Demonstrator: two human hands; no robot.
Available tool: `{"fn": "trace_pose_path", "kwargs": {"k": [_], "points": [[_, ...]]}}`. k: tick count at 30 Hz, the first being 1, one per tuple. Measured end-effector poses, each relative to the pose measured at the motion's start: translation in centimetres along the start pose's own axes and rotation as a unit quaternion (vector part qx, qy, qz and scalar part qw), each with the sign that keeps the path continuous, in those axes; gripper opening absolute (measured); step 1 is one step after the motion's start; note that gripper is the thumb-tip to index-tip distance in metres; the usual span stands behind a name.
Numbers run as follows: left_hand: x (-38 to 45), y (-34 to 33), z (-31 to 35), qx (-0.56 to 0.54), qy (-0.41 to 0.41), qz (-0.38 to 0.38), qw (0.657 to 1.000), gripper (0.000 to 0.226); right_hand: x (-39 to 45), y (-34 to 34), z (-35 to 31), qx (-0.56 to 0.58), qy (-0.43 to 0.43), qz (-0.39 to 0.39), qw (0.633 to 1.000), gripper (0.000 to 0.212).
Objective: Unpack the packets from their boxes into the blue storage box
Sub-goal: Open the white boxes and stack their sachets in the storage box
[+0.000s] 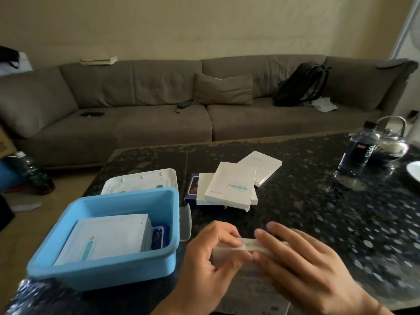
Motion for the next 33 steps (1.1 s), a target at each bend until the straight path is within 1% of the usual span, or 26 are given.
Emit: {"fn": "trace_pose_path", "kwargs": {"k": [2,4,5,6,7,8,9,10,11,12,13,14,15,16,17,18,19,20,21,23,25,26,28,30,31,33], "points": [[0.3,-0.1,-0.5,0.009,0.002,0.042,0.999,0.024,-1.0,-0.5,0.9,0.016,-0.044,0.007,0.999,0.029],[0.6,-0.4,-1.5,-0.012,0.038,0.074,0.996,0.030,-2.3,-1.0,2.1,0.073,-0.139,0.034,0.987,0.027],[0.7,-0.6,-2.2,-0.026,0.057,0.088,0.994,0.032,-3.1,-1.3,2.8,0.118,-0.202,0.054,0.971,0.027],[0.8,-0.6,-2.8,-0.041,0.074,0.106,0.991,0.033,-4.2,-1.7,3.6,0.177,-0.271,0.080,0.943,0.032],[0.9,-0.5,-3.4,-0.055,0.094,0.131,0.985,0.035,-5.4,-2.4,4.7,0.260,-0.352,0.096,0.894,0.047],[1.2,-0.2,-4.1,-0.067,0.116,0.162,0.978,0.036,-6.7,-3.6,5.4,0.364,-0.433,0.090,0.820,0.071],[1.5,0.2,-4.7,-0.073,0.141,0.197,0.967,0.037,-8.0,-5.4,5.5,0.464,-0.499,0.053,0.731,0.092],[1.9,0.5,-5.5,-0.077,0.165,0.228,0.956,0.036,-9.1,-7.3,5.1,0.535,-0.548,0.004,0.643,0.103],[2.5,0.4,-6.4,-0.082,0.189,0.247,0.947,0.036,-9.7,-8.2,5.0,0.567,-0.571,-0.026,0.593,0.103],[3.2,0.1,-7.2,-0.083,0.209,0.251,0.942,0.036,-9.9,-8.5,5.7,0.566,-0.588,-0.022,0.578,0.096],[3.8,-0.2,-7.7,-0.059,0.215,0.249,0.943,0.038,-9.6,-8.3,7.0,0.546,-0.597,0.008,0.587,0.089],[4.5,-0.3,-7.7,-0.002,0.197,0.247,0.949,0.041,-8.9,-8.1,8.4,0.518,-0.605,0.051,0.602,0.083],[5.1,-0.3,-7.5,0.078,0.161,0.241,0.954,0.046,-8.2,-8.3,9.8,0.499,-0.609,0.085,0.611,0.072],[5.7,-0.8,-7.3,0.161,0.121,0.215,0.956,0.051,-7.1,-8.8,11.0,0.489,-0.613,0.101,0.613,0.055],[6.3,-1.9,-7.5,0.231,0.100,0.165,0.954,0.056,-6.1,-9.8,12.2,0.486,-0.616,0.102,0.612,0.037],[6.9,-3.1,-8.2,0.294,0.103,0.097,0.945,0.058,-5.2,-11.1,13.4,0.483,-0.623,0.087,0.609,0.027],[7.1,-4.2,-9.2,0.359,0.120,0.022,0.925,0.061,-4.3,-12.3,14.4,0.480,-0.631,0.070,0.605,0.022],[7.2,-5.0,-10.3,0.417,0.141,-0.043,0.897,0.065,-3.7,-13.5,15.4,0.474,-0.643,0.058,0.599,0.020],[7.1,-5.2,-11.2,0.460,0.152,-0.079,0.871,0.069,-3.4,-14.6,16.1,0.466,-0.653,0.050,0.594,0.019],[7.2,-5.0,-12.6,0.499,0.154,-0.104,0.846,0.068,-3.3,-16.7,16.8,0.449,-0.666,0.034,0.595,0.018],[7.3,-4.8,-13.9,0.511,0.168,-0.126,0.833,0.061,-3.6,-17.9,17.0,0.438,-0.671,0.021,0.598,0.018],[7.4,-4.7,-14.6,0.514,0.168,-0.131,0.831,0.059,-3.8,-18.2,17.1,0.436,-0.673,0.020,0.598,0.017],[7.5,-4.7,-15.2,0.517,0.148,-0.118,0.835,0.057,-4.1,-18.8,17.5,0.437,-0.674,0.011,0.596,0.014],[7.7,-4.8,-15.2,0.518,0.136,-0.101,0.838,0.054,-4.3,-19.3,18.4,0.423,-0.671,-0.008,0.608,0.010],[7.9,-4.9,-14.9,0.520,0.124,-0.089,0.841,0.054,-4.3,-19.5,19.1,0.412,-0.669,-0.012,0.618,0.017],[8.1,-4.9,-14.2,0.520,0.102,-0.055,0.846,0.058,-4.3,-19.7,21.2,0.391,-0.667,0.008,0.634,0.034]]}}
Point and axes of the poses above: each hand's wrist, its own x-axis towards the middle knuckle, its own y-axis out of the back of the hand, z = x × y, the point moved 9 cm from there along x, towards the middle knuckle, and after that the axes turned 2 degrees about -x, right-handed, at the moved point
